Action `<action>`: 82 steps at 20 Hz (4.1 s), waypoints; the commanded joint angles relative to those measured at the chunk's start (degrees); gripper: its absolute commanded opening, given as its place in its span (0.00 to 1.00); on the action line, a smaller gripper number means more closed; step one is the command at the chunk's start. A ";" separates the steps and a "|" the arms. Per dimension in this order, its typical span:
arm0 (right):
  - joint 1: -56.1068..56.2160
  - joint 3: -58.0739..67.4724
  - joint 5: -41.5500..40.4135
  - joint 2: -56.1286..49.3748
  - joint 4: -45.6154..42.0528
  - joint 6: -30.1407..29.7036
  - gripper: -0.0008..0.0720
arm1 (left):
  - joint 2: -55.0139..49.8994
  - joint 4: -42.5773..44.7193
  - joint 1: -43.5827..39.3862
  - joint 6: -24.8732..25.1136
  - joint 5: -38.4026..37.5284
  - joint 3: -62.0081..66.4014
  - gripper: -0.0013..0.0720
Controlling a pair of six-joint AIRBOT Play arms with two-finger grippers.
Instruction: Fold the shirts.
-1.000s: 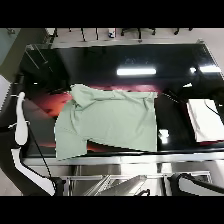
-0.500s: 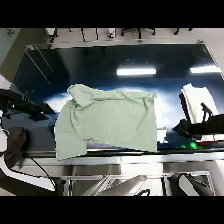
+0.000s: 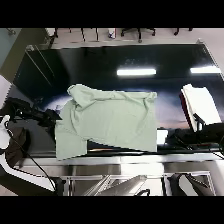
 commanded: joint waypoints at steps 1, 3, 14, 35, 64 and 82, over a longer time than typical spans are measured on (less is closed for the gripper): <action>-0.04 -0.26 -1.22 0.07 0.22 -0.20 0.55 | -1.18 0.81 -2.34 0.96 0.44 -0.28 0.86; -0.04 -0.26 -1.25 0.04 0.20 -0.63 0.55 | -0.85 0.96 -2.36 2.78 1.95 -0.31 0.06; 0.00 -10.34 3.98 -0.39 5.31 -3.54 0.70 | -0.74 0.76 -0.70 3.23 2.71 -0.31 0.04; 12.31 35.23 7.45 6.12 24.26 -7.28 0.04 | 36.26 -24.13 0.76 4.00 -0.44 8.44 0.04; 13.92 25.64 27.36 -23.45 20.76 -10.08 0.04 | 8.46 4.66 -19.30 -17.11 -23.74 10.97 0.04; 11.54 47.91 21.09 -40.33 18.60 -8.26 0.04 | -2.84 12.61 -20.98 -23.34 -24.20 35.89 0.04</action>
